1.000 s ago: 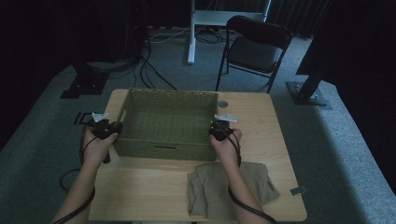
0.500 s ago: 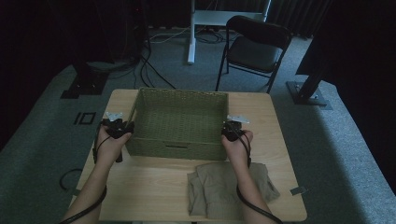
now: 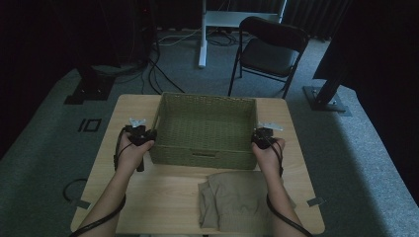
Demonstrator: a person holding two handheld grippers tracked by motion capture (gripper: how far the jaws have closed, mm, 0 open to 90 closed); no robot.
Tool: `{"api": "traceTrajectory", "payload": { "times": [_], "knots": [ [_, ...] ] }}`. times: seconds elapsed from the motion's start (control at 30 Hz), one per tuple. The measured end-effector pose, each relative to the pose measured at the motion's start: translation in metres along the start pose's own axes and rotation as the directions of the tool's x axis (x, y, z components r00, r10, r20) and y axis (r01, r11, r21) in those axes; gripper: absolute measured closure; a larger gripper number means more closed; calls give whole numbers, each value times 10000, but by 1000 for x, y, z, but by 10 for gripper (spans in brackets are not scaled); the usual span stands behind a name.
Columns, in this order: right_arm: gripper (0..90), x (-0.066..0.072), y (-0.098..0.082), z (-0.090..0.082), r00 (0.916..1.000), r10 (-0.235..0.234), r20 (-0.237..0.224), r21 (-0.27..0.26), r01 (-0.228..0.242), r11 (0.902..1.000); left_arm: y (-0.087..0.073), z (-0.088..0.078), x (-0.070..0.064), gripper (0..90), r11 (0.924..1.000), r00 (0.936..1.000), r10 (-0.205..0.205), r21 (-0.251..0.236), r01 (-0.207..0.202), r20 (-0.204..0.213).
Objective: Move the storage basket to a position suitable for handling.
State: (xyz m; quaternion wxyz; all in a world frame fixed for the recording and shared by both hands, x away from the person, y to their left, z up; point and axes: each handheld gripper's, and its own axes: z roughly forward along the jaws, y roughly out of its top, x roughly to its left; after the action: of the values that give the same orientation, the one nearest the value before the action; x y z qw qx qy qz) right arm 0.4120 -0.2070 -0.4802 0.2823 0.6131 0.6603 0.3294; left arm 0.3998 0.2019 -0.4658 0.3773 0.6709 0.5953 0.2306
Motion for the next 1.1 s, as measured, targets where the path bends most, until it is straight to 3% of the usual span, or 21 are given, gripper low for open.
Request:
{"api": "traceTrajectory", "payload": {
  "times": [0.27, 0.47, 0.93, 1.1],
  "knots": [
    [811, -27, 0, -2, 10000, -95, 28, 44, 95, 9999, -1, 8, -22, 797, 9996, 9994, 280, 4, -280, 207],
    [811, -45, 0, -3, 10000, 51, 57, 87, -51, 9999, -1, 14, -35, 798, 9996, 9987, 271, 12, -272, 440],
    [810, -72, 1, -3, 9999, 96, 79, 39, -96, 9999, -2, 18, -59, 795, 9989, 9969, 452, 122, -461, 641],
    [809, -88, 0, -3, 10000, 72, -49, -49, -72, 10000, -4, 20, -72, 792, 9981, 9958, 586, 127, -596, 710]
  ]
}}
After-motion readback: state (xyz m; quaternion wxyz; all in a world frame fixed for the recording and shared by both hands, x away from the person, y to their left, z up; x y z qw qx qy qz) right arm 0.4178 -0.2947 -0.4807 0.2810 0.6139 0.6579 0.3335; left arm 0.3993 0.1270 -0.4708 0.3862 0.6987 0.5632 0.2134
